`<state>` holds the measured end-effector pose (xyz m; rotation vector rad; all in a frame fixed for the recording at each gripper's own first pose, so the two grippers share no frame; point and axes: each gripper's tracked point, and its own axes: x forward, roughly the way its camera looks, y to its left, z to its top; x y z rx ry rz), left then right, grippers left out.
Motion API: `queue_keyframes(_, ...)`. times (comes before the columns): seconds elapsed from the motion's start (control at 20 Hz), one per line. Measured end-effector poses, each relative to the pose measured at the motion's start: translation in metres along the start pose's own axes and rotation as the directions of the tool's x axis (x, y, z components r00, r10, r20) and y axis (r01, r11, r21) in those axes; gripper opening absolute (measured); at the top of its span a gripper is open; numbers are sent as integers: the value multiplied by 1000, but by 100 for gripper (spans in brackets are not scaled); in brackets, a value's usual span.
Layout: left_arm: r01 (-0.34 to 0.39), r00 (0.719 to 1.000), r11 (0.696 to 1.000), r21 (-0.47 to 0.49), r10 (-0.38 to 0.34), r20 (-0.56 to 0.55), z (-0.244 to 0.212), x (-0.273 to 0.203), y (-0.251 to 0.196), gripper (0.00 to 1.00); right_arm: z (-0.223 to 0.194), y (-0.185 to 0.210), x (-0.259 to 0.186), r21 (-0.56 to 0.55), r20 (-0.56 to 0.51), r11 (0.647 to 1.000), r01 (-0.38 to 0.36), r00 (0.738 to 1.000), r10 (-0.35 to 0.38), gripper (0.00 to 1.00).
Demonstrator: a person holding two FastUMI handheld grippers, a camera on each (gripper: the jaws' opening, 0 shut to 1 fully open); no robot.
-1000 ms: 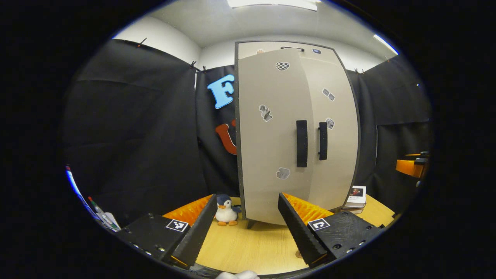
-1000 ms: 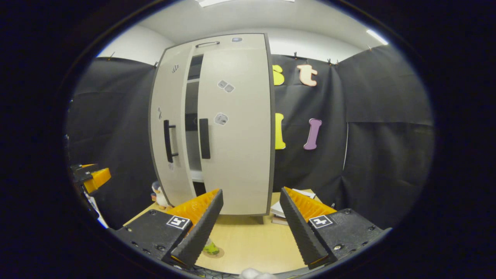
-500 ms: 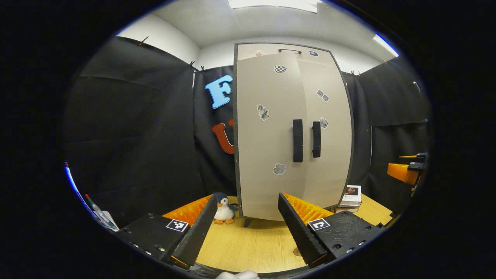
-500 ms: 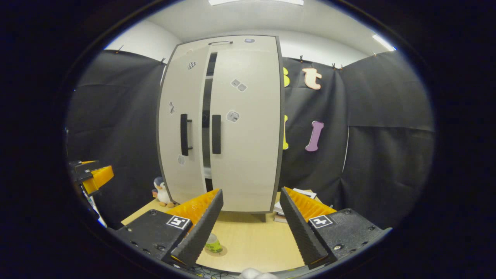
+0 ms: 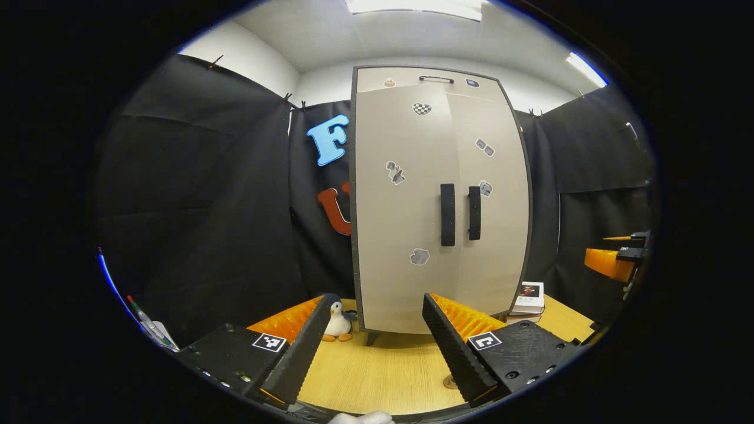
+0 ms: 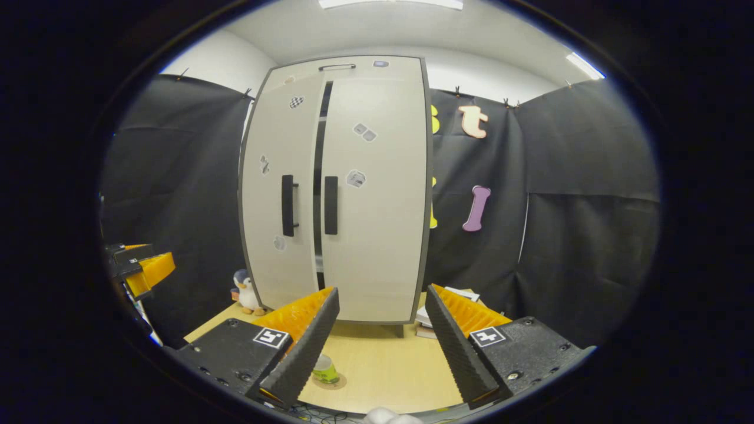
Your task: Grasp the bottle in the cabinet with the left hand and place it on the coaster, then close the right door with the right hand and the left door with the left hand.
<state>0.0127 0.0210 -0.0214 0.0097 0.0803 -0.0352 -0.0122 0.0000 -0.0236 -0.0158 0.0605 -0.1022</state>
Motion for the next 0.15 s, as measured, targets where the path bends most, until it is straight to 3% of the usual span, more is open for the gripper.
queue_keyframes(0.15, 10, 1000, 1000, 0, -10, 0, 0, 1, -2, 96, -1, 0, 1, -1, -3, 1000, 2, 1000, -2, 95)
